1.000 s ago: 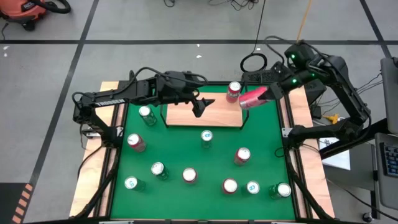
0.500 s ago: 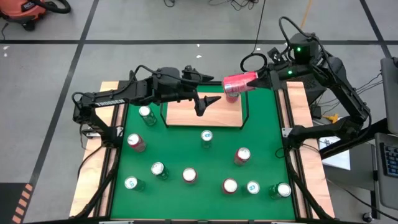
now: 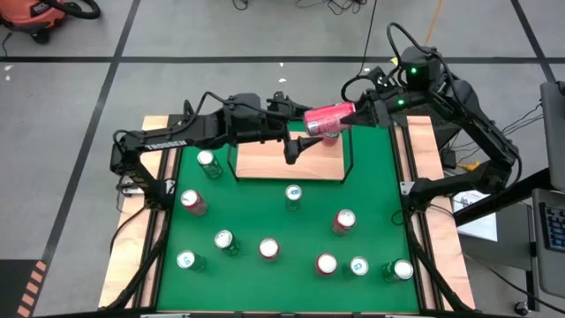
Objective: Place canned beverage on shelf
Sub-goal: Put the red soda can on the shelf
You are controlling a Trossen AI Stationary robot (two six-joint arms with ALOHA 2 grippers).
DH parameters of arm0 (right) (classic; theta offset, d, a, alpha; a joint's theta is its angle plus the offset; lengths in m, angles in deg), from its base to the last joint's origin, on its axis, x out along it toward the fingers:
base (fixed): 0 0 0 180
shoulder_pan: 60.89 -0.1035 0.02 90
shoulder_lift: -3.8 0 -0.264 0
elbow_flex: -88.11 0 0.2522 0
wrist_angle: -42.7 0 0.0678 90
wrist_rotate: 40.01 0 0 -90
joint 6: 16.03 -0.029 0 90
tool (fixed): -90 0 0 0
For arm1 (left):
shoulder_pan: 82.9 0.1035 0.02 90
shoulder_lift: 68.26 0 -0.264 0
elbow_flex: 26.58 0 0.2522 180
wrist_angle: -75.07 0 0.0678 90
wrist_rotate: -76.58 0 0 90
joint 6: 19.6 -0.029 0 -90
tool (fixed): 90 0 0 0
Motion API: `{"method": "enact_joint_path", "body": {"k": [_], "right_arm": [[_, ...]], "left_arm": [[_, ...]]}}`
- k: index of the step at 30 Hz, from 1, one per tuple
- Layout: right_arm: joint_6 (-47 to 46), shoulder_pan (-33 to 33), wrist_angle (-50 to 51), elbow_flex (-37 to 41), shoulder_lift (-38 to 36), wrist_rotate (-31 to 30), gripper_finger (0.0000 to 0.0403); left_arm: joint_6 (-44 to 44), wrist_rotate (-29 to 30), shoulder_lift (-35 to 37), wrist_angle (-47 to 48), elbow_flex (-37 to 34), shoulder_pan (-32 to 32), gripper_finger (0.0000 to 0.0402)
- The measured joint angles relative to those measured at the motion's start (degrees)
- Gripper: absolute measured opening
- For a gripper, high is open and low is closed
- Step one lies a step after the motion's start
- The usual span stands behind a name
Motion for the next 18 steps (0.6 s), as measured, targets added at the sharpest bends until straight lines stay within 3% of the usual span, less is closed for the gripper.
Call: {"method": "enact_joint_path", "body": {"k": [6, 15, 18], "right_arm": [[-0.81, -0.70, -2.23, 0.00, 0.35, -0.04, 0.0292], [-2.11, -0.70, -2.42, 0.00, 0.33, 0.00, 0.0294], [-2.27, -0.70, -2.89, 0.00, 0.31, -0.23, 0.0306]], "left_arm": [[2.60, -0.22, -0.42, -1.05, 0.00, 0.11, 0.0390], [5.11, -0.90, -0.42, -2.62, -0.04, 0.09, 0.0298], [6.58, -1.09, -0.42, -2.65, -0.09, 0.11, 0.0286]]}}
